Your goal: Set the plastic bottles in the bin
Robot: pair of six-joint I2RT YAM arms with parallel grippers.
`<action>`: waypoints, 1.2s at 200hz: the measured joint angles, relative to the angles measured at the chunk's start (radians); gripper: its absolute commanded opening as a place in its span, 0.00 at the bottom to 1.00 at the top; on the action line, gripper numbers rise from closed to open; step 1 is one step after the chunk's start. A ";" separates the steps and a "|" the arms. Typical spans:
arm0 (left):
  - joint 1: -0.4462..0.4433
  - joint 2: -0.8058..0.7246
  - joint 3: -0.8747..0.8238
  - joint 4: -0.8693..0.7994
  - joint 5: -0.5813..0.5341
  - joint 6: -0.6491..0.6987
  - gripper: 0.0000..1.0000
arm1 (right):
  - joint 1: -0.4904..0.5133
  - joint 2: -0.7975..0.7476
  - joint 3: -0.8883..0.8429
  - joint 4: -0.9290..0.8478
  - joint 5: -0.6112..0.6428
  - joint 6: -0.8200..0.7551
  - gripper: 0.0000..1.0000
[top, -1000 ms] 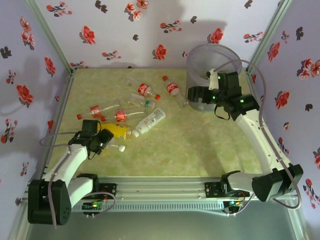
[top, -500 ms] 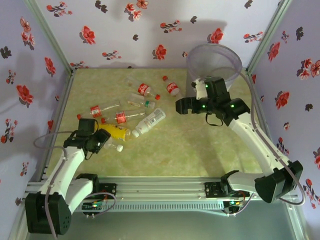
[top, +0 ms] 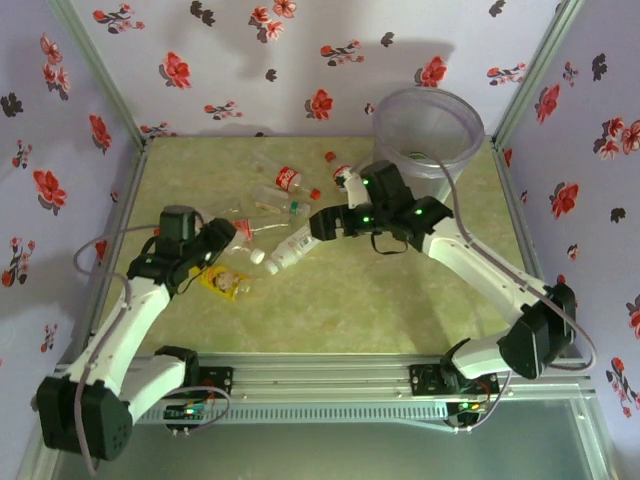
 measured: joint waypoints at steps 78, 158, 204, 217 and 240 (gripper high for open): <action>-0.153 0.207 0.116 0.285 0.057 -0.059 0.41 | 0.056 0.170 0.000 0.197 -0.051 0.134 0.80; -0.163 0.228 0.115 0.393 0.089 -0.108 0.40 | 0.021 0.231 0.000 0.366 -0.108 0.249 0.63; -0.164 0.240 0.113 0.401 0.095 -0.110 0.48 | 0.017 0.236 0.000 0.378 -0.119 0.260 0.50; -0.163 0.240 0.113 0.402 0.094 -0.110 0.52 | 0.015 0.236 -0.001 0.378 -0.122 0.259 0.47; -0.163 0.240 0.113 0.405 0.093 -0.110 0.57 | 0.011 0.236 -0.001 0.378 -0.127 0.256 0.41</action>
